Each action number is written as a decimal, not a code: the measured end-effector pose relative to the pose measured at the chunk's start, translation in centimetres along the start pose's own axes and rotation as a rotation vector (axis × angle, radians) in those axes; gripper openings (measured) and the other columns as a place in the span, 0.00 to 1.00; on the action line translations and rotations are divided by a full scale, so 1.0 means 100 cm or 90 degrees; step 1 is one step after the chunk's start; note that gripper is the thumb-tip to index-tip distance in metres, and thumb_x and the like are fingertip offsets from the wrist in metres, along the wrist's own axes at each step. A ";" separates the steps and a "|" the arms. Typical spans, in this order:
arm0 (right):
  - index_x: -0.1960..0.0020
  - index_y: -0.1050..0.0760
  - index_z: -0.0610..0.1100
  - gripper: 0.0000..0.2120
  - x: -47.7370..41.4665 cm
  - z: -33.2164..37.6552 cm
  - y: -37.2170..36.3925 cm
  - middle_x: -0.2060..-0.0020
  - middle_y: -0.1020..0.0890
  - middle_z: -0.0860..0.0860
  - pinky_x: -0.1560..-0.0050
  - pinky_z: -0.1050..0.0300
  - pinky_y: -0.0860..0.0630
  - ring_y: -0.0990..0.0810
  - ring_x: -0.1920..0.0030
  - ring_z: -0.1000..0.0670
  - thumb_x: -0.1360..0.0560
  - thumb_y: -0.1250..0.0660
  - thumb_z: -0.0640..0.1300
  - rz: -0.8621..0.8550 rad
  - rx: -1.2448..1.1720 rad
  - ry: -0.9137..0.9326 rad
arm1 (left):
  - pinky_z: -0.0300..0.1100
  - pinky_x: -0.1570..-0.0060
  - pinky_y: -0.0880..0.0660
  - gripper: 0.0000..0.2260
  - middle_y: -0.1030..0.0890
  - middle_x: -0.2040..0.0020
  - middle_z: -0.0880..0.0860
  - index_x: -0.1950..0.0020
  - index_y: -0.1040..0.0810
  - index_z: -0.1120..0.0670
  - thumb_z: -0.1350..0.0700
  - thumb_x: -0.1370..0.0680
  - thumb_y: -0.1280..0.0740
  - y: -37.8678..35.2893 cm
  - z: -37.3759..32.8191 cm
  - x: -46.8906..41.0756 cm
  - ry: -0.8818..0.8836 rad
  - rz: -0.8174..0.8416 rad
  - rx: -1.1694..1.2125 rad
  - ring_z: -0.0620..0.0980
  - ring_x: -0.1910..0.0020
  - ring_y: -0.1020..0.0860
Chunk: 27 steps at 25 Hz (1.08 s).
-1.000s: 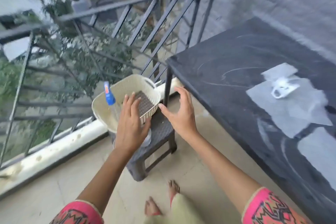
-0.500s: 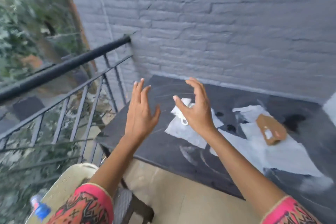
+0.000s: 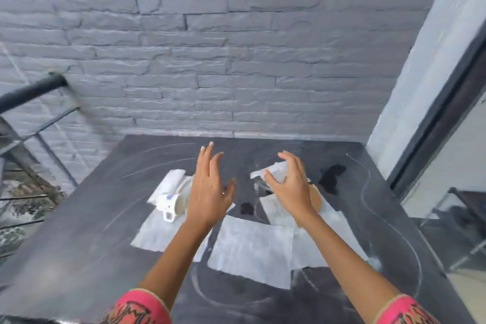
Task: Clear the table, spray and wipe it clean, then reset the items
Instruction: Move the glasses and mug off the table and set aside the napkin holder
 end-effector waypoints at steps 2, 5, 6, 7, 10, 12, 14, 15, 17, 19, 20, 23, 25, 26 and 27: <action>0.37 0.29 0.38 0.23 -0.008 -0.066 0.010 0.38 0.27 0.43 0.36 0.55 0.35 0.31 0.35 0.44 0.29 0.28 0.44 0.014 0.048 -0.128 | 0.50 0.29 0.40 0.24 0.42 0.25 0.61 0.32 0.33 0.64 0.61 0.27 0.31 -0.042 -0.009 -0.004 0.015 0.036 0.011 0.61 0.24 0.44; 0.38 0.30 0.39 0.24 -0.008 -0.145 0.025 0.38 0.27 0.44 0.36 0.50 0.34 0.34 0.34 0.44 0.28 0.30 0.51 0.041 0.141 -0.270 | 0.51 0.30 0.36 0.24 0.42 0.24 0.60 0.32 0.34 0.63 0.60 0.26 0.32 -0.094 -0.020 -0.002 0.033 0.090 0.028 0.60 0.24 0.45; 0.38 0.30 0.39 0.25 -0.005 -0.165 0.026 0.37 0.28 0.43 0.36 0.48 0.33 0.35 0.34 0.44 0.28 0.31 0.52 0.057 0.169 -0.303 | 0.53 0.31 0.35 0.24 0.42 0.24 0.59 0.32 0.34 0.62 0.61 0.26 0.32 -0.108 -0.022 0.001 0.042 0.106 0.032 0.59 0.24 0.46; 0.37 0.31 0.38 0.27 -0.002 -0.183 0.026 0.36 0.29 0.43 0.37 0.47 0.33 0.36 0.33 0.43 0.28 0.31 0.54 0.075 0.195 -0.338 | 0.54 0.31 0.34 0.24 0.43 0.24 0.58 0.31 0.34 0.62 0.60 0.26 0.33 -0.124 -0.024 0.004 0.052 0.123 0.032 0.58 0.23 0.48; 0.35 0.33 0.37 0.33 0.012 -0.219 0.019 0.35 0.30 0.42 0.39 0.44 0.31 0.36 0.32 0.42 0.29 0.33 0.60 0.109 0.248 -0.422 | 0.51 0.30 0.36 0.25 0.45 0.23 0.55 0.30 0.36 0.59 0.57 0.25 0.34 -0.163 -0.028 0.015 0.071 0.177 0.020 0.54 0.23 0.50; 0.36 0.32 0.37 0.35 0.019 -0.234 0.013 0.35 0.30 0.42 0.38 0.44 0.31 0.36 0.32 0.41 0.30 0.33 0.63 0.125 0.278 -0.449 | 0.47 0.27 0.41 0.25 0.45 0.23 0.55 0.30 0.37 0.58 0.56 0.24 0.34 -0.185 -0.032 0.018 0.068 0.196 0.011 0.53 0.23 0.50; 0.38 0.31 0.38 0.35 0.022 -0.239 0.009 0.35 0.29 0.42 0.39 0.44 0.31 0.35 0.33 0.41 0.31 0.34 0.65 0.126 0.280 -0.473 | 0.40 0.29 0.47 0.24 0.45 0.23 0.55 0.30 0.36 0.58 0.55 0.24 0.34 -0.198 -0.035 0.021 0.055 0.214 0.008 0.53 0.23 0.51; 0.38 0.31 0.38 0.35 0.022 -0.241 0.008 0.35 0.29 0.42 0.39 0.44 0.30 0.34 0.33 0.41 0.31 0.33 0.65 0.117 0.269 -0.484 | 0.38 0.30 0.49 0.24 0.45 0.23 0.55 0.30 0.36 0.58 0.55 0.24 0.35 -0.205 -0.035 0.022 0.048 0.223 0.009 0.52 0.23 0.51; 0.38 0.31 0.38 0.36 0.020 -0.242 0.006 0.36 0.29 0.42 0.39 0.44 0.30 0.33 0.34 0.42 0.33 0.32 0.64 0.093 0.251 -0.484 | 0.36 0.30 0.51 0.24 0.45 0.23 0.55 0.30 0.36 0.57 0.55 0.24 0.35 -0.215 -0.032 0.022 0.044 0.234 0.012 0.51 0.23 0.52; 0.39 0.32 0.39 0.34 0.019 -0.238 0.002 0.39 0.28 0.43 0.41 0.46 0.27 0.30 0.37 0.42 0.34 0.29 0.61 0.072 0.204 -0.468 | 0.37 0.30 0.51 0.24 0.44 0.23 0.56 0.30 0.36 0.58 0.55 0.24 0.34 -0.219 -0.028 0.023 0.046 0.232 0.012 0.48 0.23 0.53; 0.41 0.33 0.40 0.32 0.020 -0.236 -0.001 0.42 0.27 0.43 0.44 0.48 0.25 0.28 0.40 0.43 0.34 0.27 0.59 0.059 0.165 -0.463 | 0.37 0.30 0.50 0.24 0.43 0.23 0.56 0.30 0.36 0.58 0.55 0.25 0.34 -0.221 -0.027 0.023 0.047 0.231 0.011 0.46 0.25 0.54; 0.44 0.33 0.42 0.25 0.021 -0.226 -0.008 0.45 0.27 0.46 0.55 0.56 0.26 0.25 0.48 0.47 0.32 0.27 0.55 0.027 0.102 -0.452 | 0.41 0.30 0.46 0.25 0.43 0.23 0.54 0.30 0.36 0.57 0.55 0.25 0.33 -0.222 -0.020 0.025 0.063 0.239 0.010 0.44 0.26 0.55; 0.49 0.32 0.44 0.19 0.018 -0.219 -0.010 0.46 0.27 0.48 0.58 0.59 0.27 0.26 0.52 0.50 0.30 0.28 0.53 0.016 0.091 -0.439 | 0.43 0.29 0.44 0.25 0.45 0.23 0.53 0.29 0.37 0.55 0.56 0.25 0.34 -0.221 -0.011 0.027 0.089 0.254 0.016 0.48 0.23 0.54; 0.52 0.31 0.45 0.15 0.016 -0.215 -0.011 0.47 0.26 0.49 0.59 0.59 0.27 0.26 0.53 0.51 0.29 0.29 0.52 0.016 0.086 -0.434 | 0.44 0.28 0.44 0.25 0.45 0.23 0.52 0.29 0.37 0.55 0.56 0.24 0.34 -0.219 -0.006 0.029 0.104 0.261 0.018 0.50 0.23 0.53; 0.54 0.31 0.46 0.13 0.014 -0.208 -0.013 0.49 0.26 0.50 0.60 0.59 0.27 0.25 0.54 0.51 0.29 0.29 0.51 0.014 0.081 -0.426 | 0.45 0.27 0.43 0.25 0.46 0.22 0.52 0.29 0.38 0.55 0.55 0.24 0.34 -0.216 -0.002 0.030 0.120 0.262 0.022 0.51 0.23 0.52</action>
Point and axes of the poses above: each hand's wrist, its own x-axis away from the middle knuckle, its own y-axis out of the back of the hand, z = x × y, the point moved 8 cm from there along -x, towards the middle knuckle
